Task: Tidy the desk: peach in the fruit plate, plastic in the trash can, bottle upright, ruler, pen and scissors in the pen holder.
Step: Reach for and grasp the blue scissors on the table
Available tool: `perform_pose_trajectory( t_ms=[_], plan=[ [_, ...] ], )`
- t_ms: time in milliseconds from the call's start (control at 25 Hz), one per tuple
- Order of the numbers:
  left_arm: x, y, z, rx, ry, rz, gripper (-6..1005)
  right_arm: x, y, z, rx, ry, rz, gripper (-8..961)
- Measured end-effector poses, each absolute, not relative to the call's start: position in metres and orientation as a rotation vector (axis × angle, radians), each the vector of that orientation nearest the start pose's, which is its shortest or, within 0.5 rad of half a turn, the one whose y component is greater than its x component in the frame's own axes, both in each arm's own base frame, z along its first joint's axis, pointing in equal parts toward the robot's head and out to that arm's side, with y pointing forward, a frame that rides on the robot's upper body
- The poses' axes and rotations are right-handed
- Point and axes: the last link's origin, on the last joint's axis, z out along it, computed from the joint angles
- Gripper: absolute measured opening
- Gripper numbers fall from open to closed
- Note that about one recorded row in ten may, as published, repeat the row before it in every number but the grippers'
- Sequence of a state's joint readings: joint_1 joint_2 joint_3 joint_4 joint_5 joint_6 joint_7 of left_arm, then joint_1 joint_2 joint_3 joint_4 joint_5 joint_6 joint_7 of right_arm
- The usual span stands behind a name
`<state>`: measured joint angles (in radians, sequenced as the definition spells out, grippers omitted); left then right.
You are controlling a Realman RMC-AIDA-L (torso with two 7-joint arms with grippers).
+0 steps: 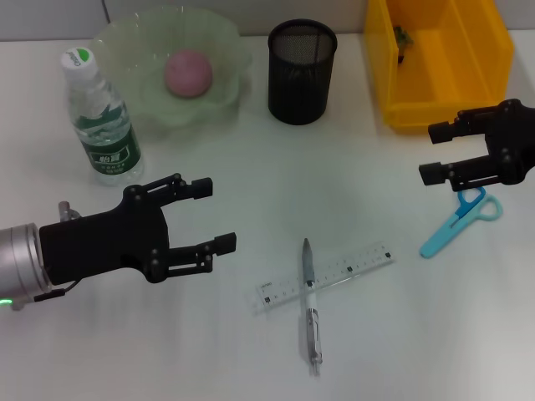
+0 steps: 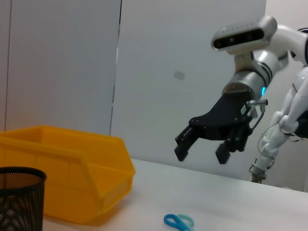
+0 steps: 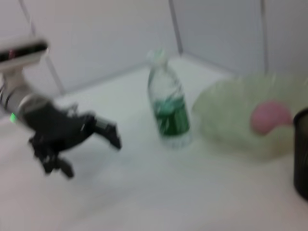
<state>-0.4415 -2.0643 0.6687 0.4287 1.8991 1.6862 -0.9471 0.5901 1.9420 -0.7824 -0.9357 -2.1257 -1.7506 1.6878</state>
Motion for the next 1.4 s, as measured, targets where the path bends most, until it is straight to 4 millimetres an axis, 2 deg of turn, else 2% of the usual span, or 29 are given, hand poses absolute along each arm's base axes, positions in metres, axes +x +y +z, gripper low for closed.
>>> perform_pose_trajectory(
  t_ms=[80,280,600,1040,1320,1400],
  plan=[
    [-0.28,0.277,-0.021,-2.707,-0.34,-0.932,834,0.235,0.352,0.077,-2.918,0.58,0.267,755],
    [-0.277,0.281,-0.021,-2.711,-0.326,-0.932,834,0.226,0.367,0.075,-2.964,0.552,-0.089,754],
    [-0.277,0.283,-0.02,-2.689,-0.347,-0.936,834,0.217,0.379,0.044,-2.987,0.348,-0.514,754],
    [-0.281,0.285,-0.018,-2.661,-0.445,-0.938,833,0.222,0.381,0.011,-2.948,0.068,-0.863,753],
    [-0.283,0.286,-0.016,-2.635,-0.471,-0.95,833,0.227,0.384,0.001,-2.941,-0.03,-0.912,753],
    [-0.283,0.286,-0.015,-2.632,-0.48,-0.953,833,0.228,0.385,-0.002,-2.934,-0.057,-0.922,704]
  ],
)
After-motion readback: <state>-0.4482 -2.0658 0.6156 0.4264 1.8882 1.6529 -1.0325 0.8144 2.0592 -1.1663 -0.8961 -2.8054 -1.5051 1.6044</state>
